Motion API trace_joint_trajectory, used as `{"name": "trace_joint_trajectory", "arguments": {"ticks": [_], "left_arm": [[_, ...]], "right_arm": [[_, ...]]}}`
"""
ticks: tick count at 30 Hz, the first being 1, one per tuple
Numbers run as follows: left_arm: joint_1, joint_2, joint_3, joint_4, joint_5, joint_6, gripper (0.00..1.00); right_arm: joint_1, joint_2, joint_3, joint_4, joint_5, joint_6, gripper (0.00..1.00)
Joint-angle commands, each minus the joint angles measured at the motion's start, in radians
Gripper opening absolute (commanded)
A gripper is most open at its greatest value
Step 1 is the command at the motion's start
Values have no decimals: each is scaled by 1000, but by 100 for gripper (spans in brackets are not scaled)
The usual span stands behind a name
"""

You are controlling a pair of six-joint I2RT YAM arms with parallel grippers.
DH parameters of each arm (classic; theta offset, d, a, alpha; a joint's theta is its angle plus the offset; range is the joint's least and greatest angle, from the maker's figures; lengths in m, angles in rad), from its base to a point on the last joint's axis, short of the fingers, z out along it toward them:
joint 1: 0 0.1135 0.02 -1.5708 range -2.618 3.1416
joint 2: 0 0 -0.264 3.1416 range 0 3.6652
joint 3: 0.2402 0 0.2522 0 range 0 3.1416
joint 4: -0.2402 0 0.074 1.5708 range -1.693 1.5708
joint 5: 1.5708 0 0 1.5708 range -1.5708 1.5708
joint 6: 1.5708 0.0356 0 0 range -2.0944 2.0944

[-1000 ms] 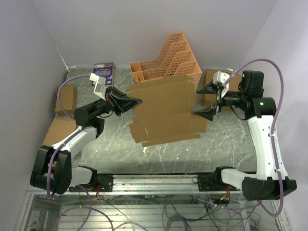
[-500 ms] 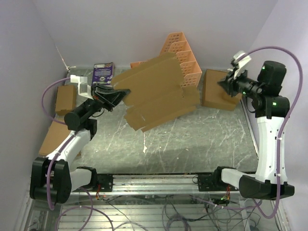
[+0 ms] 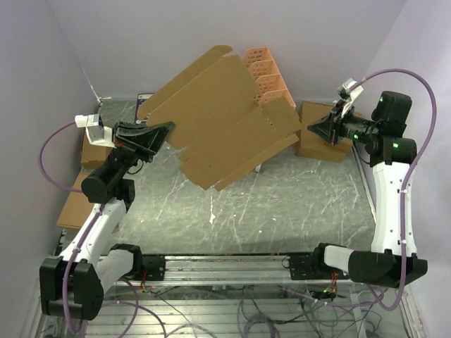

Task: Fold the paper box

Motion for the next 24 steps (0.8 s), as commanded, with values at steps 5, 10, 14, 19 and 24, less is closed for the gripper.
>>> {"name": "trace_joint_trajectory", "arguments": {"ticks": [5, 10, 14, 19, 24], "left_arm": [[11, -39, 63, -32, -91, -33, 7], [11, -52, 101, -50, -67, -49, 7], [12, -77, 124, -103, -59, -37, 7], [13, -78, 147, -89, -38, -59, 7], [13, -81, 111, -23, -34, -81, 7]], "right_arm": [[-20, 14, -5, 36, -285, 72, 19], [-27, 32, -5, 110, -460, 176, 22], [-37, 13, -31, 245, -531, 341, 23], [-53, -3, -52, 374, -612, 500, 23], [-54, -58, -76, 393, -628, 528, 24]]}}
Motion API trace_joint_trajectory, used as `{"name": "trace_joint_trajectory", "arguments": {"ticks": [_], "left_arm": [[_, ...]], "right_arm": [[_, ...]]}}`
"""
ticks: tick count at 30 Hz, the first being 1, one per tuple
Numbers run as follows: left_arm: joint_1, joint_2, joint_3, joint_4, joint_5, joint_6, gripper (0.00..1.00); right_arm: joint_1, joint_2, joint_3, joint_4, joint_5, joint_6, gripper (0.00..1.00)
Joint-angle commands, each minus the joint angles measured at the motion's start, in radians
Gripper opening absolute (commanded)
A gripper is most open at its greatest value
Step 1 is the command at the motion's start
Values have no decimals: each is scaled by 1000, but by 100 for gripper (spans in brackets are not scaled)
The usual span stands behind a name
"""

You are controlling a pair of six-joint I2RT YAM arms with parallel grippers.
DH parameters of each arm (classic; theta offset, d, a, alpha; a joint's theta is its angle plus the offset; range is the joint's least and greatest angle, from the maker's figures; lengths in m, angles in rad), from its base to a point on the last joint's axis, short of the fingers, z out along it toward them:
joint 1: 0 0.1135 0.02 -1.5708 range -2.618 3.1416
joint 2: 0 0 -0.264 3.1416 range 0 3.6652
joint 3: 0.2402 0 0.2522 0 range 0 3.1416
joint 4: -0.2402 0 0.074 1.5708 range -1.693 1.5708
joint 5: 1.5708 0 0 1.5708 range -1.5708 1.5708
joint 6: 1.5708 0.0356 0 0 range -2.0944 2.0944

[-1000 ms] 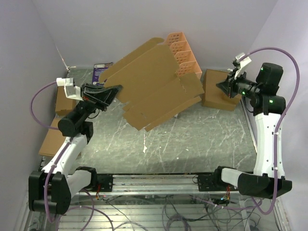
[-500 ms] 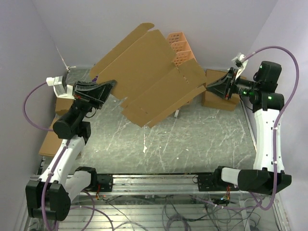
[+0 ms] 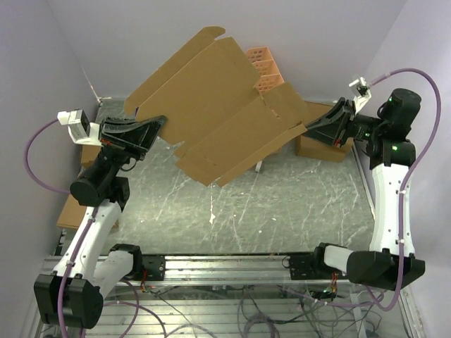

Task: Fold the paper box

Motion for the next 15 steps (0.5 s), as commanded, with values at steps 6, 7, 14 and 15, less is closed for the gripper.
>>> {"name": "trace_joint_trajectory", "arguments": {"ticks": [6, 7, 14, 15], "left_arm": [[9, -3, -53, 188, -4, -64, 7], [9, -3, -46, 181, -1, -62, 7], [9, -8, 6, 126, 39, -30, 7], [9, -7, 5, 126, 38, -28, 7]], "right_arm": [[-9, -88, -44, 182, -46, 187, 24], [-9, -96, -60, 217, -46, 216, 24], [-9, -139, -99, 213, -79, 230, 24], [-9, -144, -106, 208, -78, 225, 25]]}}
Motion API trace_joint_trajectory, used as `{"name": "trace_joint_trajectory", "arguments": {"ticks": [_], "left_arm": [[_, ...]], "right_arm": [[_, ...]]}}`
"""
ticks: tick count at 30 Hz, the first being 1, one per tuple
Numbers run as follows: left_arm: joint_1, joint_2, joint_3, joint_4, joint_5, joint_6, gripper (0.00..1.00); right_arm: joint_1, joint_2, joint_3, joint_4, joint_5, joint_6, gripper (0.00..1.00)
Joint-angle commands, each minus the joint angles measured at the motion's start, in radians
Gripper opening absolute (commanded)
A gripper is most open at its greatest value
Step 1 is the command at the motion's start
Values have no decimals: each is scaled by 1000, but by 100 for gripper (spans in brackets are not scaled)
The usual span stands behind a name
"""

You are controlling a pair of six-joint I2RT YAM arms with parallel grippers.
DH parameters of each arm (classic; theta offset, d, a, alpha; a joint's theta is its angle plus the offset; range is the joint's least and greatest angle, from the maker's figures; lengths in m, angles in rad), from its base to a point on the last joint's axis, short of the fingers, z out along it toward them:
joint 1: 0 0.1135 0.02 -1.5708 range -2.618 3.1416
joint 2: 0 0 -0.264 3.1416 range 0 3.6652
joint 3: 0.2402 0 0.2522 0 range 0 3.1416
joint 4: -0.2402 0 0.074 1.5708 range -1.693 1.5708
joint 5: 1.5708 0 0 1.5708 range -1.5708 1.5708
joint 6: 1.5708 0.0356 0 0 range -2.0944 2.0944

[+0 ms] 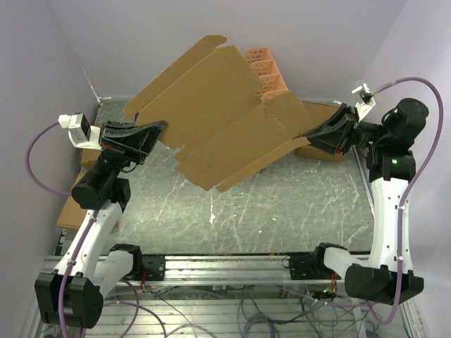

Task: Fold the paper box

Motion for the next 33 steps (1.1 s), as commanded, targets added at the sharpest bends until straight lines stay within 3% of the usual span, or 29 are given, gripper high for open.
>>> {"name": "trace_joint_trajectory", "arguments": {"ticks": [1, 5, 9, 24, 33], "left_arm": [[9, -8, 37, 51, 19, 14, 7], [9, 13, 34, 115, 17, -27, 7], [9, 15, 26, 128, 15, -35, 7], [9, -1, 28, 2, 58, 76, 7], [9, 12, 31, 33, 53, 65, 7]], "right_arm": [[-8, -36, -27, 15, -23, 22, 25], [-4, -47, -78, 112, -22, 97, 29], [12, -43, -74, 101, -22, 93, 32], [20, -39, -37, 104, -11, 127, 35], [22, -54, -114, 135, 16, 138, 37]]}}
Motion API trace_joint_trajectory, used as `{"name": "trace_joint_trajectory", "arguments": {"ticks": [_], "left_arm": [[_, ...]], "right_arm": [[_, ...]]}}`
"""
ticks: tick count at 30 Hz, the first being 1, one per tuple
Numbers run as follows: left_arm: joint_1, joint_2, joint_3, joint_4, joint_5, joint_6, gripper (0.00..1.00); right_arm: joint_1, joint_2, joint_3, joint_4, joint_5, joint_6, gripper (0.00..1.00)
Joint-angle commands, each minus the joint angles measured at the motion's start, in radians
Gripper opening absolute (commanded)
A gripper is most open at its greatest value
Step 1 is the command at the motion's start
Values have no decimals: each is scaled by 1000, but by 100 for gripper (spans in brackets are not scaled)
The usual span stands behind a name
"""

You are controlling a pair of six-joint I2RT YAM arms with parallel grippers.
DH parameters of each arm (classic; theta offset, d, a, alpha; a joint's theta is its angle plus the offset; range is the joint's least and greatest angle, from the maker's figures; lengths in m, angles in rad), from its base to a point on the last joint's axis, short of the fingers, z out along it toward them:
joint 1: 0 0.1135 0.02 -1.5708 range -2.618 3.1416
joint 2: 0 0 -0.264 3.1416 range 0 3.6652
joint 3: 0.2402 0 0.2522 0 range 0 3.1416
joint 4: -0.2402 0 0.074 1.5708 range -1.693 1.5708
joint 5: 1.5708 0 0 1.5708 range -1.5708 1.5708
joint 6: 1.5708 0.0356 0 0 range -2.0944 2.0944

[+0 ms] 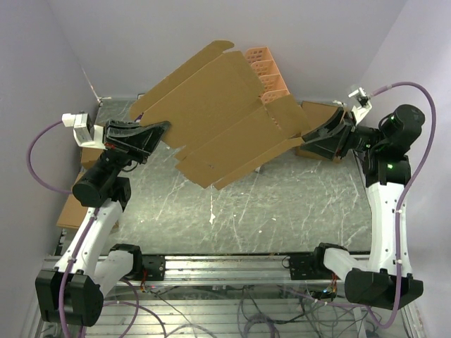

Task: Fold the paper box

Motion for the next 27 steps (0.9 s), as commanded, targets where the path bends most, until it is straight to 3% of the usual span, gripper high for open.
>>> {"name": "trace_joint_trajectory", "arguments": {"ticks": [1, 5, 9, 13, 16, 18, 23, 27], "left_arm": [[9, 2, 26, 58, 10, -1, 7], [10, 10, 37, 77, 18, -16, 7], [10, -13, 41, -25, 34, 50, 7], [10, -21, 42, -70, 43, 93, 7], [12, -22, 44, -81, 55, 96, 7], [12, -27, 43, -94, 60, 102, 7], [13, -36, 43, -104, 64, 110, 7], [14, -31, 45, -82, 65, 92, 7]], "right_arm": [[6, -16, -55, 34, 21, 15, 37], [5, -10, -55, 72, 5, 21, 38], [0, 12, 76, 1, -30, -64, 50], [-21, 46, 200, -281, 51, -295, 52], [-30, 86, 341, -639, 271, -638, 51], [-32, 86, 356, -682, 347, -692, 45], [-32, 45, 291, -644, 336, -682, 33], [-33, 46, 232, -601, 467, -669, 13]]}}
